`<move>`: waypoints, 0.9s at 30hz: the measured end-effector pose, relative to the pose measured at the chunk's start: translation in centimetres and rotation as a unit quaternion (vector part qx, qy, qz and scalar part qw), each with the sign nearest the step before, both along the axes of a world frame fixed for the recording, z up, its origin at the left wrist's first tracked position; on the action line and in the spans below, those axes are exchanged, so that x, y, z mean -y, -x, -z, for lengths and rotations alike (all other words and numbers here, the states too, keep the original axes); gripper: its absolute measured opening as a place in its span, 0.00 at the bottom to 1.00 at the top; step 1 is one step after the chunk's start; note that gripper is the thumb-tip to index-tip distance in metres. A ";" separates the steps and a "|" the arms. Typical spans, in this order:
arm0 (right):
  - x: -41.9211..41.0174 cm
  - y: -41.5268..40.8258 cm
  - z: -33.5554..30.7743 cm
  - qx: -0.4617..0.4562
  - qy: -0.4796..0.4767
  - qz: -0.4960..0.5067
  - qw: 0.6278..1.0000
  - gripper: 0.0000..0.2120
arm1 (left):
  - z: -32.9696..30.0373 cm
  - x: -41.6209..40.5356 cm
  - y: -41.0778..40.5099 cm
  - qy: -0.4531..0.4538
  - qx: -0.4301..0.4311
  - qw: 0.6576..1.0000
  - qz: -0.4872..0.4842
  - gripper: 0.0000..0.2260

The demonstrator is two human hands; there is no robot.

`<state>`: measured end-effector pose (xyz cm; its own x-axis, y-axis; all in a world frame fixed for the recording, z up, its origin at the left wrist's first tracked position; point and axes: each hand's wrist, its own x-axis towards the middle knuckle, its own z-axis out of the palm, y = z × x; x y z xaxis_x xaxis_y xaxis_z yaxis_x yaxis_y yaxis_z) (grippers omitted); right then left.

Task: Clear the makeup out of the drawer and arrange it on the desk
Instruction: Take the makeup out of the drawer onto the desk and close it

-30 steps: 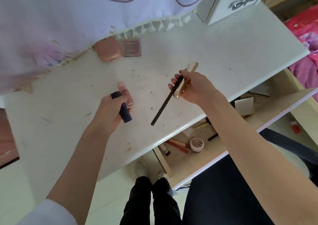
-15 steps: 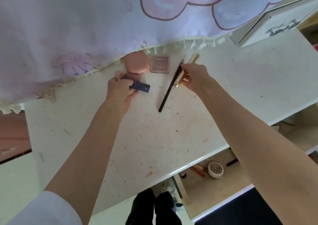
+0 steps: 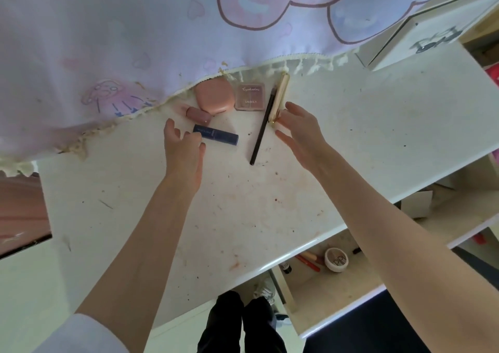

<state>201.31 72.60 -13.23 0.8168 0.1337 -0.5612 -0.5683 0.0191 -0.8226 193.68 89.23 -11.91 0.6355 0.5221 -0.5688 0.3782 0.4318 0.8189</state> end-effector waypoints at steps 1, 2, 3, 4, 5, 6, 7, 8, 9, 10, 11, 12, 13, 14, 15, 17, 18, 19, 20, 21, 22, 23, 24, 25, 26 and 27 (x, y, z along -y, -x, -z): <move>0.3 0.8 0.1 0.004 0.007 -0.002 1.000 0.25 | 0.1 0.3 0.5 -0.006 0.000 1.000 0.007 0.30; 0.6 1.6 0.2 0.009 0.019 -0.006 1.000 0.25 | 0.3 0.6 1.0 -0.014 -0.004 1.000 0.019 0.30; 1.1 2.4 0.3 0.015 0.036 -0.011 0.999 0.24 | 0.6 0.9 1.6 -0.027 -0.008 0.999 0.039 0.30; 1.6 3.3 0.3 0.026 0.062 -0.019 0.998 0.23 | 0.9 1.2 2.2 -0.046 -0.012 0.997 0.065 0.30; 2.2 4.3 0.4 0.043 0.096 -0.031 0.994 0.22 | 1.1 1.7 2.8 -0.067 -0.013 0.993 0.093 0.30; 2.9 5.5 0.4 0.069 0.135 -0.049 0.987 0.20 | 1.3 2.2 3.5 -0.091 -0.018 0.988 0.122 0.29; 3.7 6.7 0.4 0.095 0.172 -0.068 0.978 0.19 | 1.5 2.9 4.3 -0.116 -0.022 0.981 0.151 0.28; 4.7 8.1 0.5 0.117 0.201 -0.086 0.969 0.17 | 1.5 3.7 5.3 -0.137 -0.020 0.973 0.183 0.28; 5.8 9.7 0.5 0.134 0.221 -0.100 0.961 0.15 | 1.6 4.7 6.5 -0.160 -0.013 0.963 0.218 0.26; 7.0 11.3 0.5 0.150 0.236 -0.112 0.953 0.14 | 1.8 5.6 7.8 -0.186 0.000 0.946 0.264 0.26; 8.3 13.0 0.6 0.170 0.257 -0.125 0.943 0.13 | 2.1 6.5 9.3 -0.221 0.013 0.921 0.321 0.25; 9.7 14.6 0.8 0.195 0.285 -0.141 0.928 0.12 | 2.6 7.4 10.8 -0.266 0.022 0.882 0.387 0.25; 11.1 16.0 1.0 0.218 0.319 -0.163 0.908 0.11 | 3.1 8.3 12.1 -0.328 0.030 0.828 0.454 0.24; 12.5 17.1 1.5 0.232 0.351 -0.189 0.887 0.10 | 3.5 9.2 13.3 -0.395 0.048 0.764 0.508 0.24; 13.8 18.0 2.1 0.234 0.380 -0.216 0.868 0.11 | 4.1 10.0 14.4 -0.456 0.078 0.700 0.545 0.22; 16.4 19.1 3.4 0.207 0.432 -0.277 0.833 0.12 | 4.7 12.1 16.2 -0.509 0.124 0.623 0.581 0.20; 17.5 19.4 4.2 0.180 0.455 -0.309 0.815 0.13 | 5.0 13.1 16.9 -0.514 0.138 0.611 0.586 0.19; 18.3 19.5 4.9 0.149 0.474 -0.340 0.798 0.14 | 5.4 13.9 17.4 -0.515 0.155 0.606 0.586 0.18; 19.0 19.6 5.5 0.120 0.486 -0.364 0.785 0.14 | 5.7 14.7 17.9 -0.517 0.172 0.599 0.587 0.17; 19.4 19.5 6.0 0.101 0.492 -0.381 0.776 0.15 | 6.0 15.5 18.2 -0.515 0.184 0.589 0.595 0.17; 19.5 19.3 6.4 0.089 0.497 -0.394 0.768 0.15 | 6.6 16.1 18.6 -0.515 0.190 0.575 0.607 0.17; 19.5 19.0 6.7 0.082 0.503 -0.406 0.759 0.15 | 7.2 16.6 18.8 -0.511 0.187 0.562 0.623 0.17; 19.4 18.7 7.0 0.076 0.512 -0.415 0.748 0.15 | 7.9 17.0 18.8 -0.501 0.172 0.554 0.642 0.19; 19.2 18.3 7.3 0.067 0.517 -0.425 0.740 0.14 | 8.7 17.3 18.7 -0.486 0.147 0.551 0.662 0.21; 19.0 17.9 7.6 0.057 0.516 -0.433 0.737 0.14 | 9.5 17.6 18.6 -0.475 0.121 0.554 0.673 0.22; 18.8 17.5 8.0 0.045 0.509 -0.440 0.739 0.15 | 10.3 17.9 18.3 -0.469 0.090 0.555 0.681 0.24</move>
<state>183.80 53.80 -21.19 0.7054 0.1809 -0.6854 0.0644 -0.9793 -0.1921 175.34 71.32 -22.20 0.8064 -0.4994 -0.3168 -0.2939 -0.8033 0.5180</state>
